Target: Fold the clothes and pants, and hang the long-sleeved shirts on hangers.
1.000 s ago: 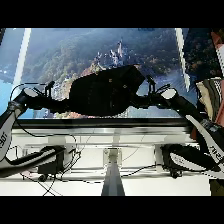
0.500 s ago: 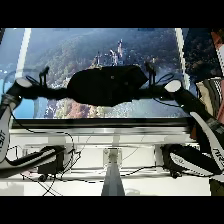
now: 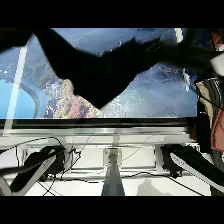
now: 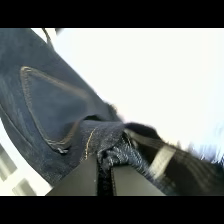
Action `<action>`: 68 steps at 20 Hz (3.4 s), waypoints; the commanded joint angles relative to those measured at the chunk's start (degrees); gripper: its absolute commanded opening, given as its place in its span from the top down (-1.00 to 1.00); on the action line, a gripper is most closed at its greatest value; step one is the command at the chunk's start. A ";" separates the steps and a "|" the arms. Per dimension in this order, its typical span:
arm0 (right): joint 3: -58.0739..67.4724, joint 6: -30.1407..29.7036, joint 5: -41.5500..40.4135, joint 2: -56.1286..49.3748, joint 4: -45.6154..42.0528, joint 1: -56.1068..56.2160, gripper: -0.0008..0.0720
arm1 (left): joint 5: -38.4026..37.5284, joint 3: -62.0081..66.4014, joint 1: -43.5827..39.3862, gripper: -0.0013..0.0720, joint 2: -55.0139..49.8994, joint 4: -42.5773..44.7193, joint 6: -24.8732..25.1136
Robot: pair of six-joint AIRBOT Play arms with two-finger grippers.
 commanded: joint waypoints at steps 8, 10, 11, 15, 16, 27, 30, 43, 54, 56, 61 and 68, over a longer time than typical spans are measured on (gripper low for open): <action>4.20 22.56 11.76 13.99 -1.49 0.04 0.86 | 7.37 2.67 0.02 0.88 25.20 8.37 -0.48; -3.76 26.71 10.69 13.99 -1.01 0.04 0.86 | 1.42 2.12 0.00 0.88 22.69 12.04 -5.64; -7.96 28.17 8.26 13.90 -0.61 0.04 0.86 | -1.86 1.33 0.00 0.88 20.68 12.00 -7.02; -22.95 31.89 -4.39 12.02 -0.48 0.04 0.86 | -10.36 -6.12 -0.09 0.88 8.85 11.93 -8.20; -25.35 32.46 -7.21 11.13 -0.48 0.04 0.86 | -9.62 -8.79 -0.48 0.88 5.38 11.56 -8.15; -28.96 32.35 -20.94 -3.39 -8.48 -7.78 0.86 | 0.59 -15.69 -23.21 0.88 -23.19 13.16 -8.26; -28.89 28.65 -3.74 -3.34 -14.34 -16.57 0.86 | -9.44 -15.69 -24.44 0.88 -23.54 13.31 -11.69; -40.98 14.69 33.35 -3.39 -16.46 -22.23 0.86 | -19.30 -23.91 -35.36 0.88 -24.48 24.68 -27.50; -39.71 14.25 27.54 -3.39 -25.35 -22.53 -0.54 | -19.61 -23.91 -35.45 -0.92 -25.20 24.68 -27.47; -36.79 16.06 25.31 -3.39 -27.89 -22.53 -0.62 | -19.56 -23.91 -35.45 -0.92 -26.69 24.65 -27.47; -35.23 26.27 21.07 -4.44 -27.87 -22.53 -0.64 | -19.56 -23.91 -35.45 -0.92 -32.83 24.41 -27.47; -35.23 30.01 24.74 -9.49 -29.88 -24.65 -0.63 | -18.45 -23.91 -35.45 -0.92 -35.43 24.39 -26.97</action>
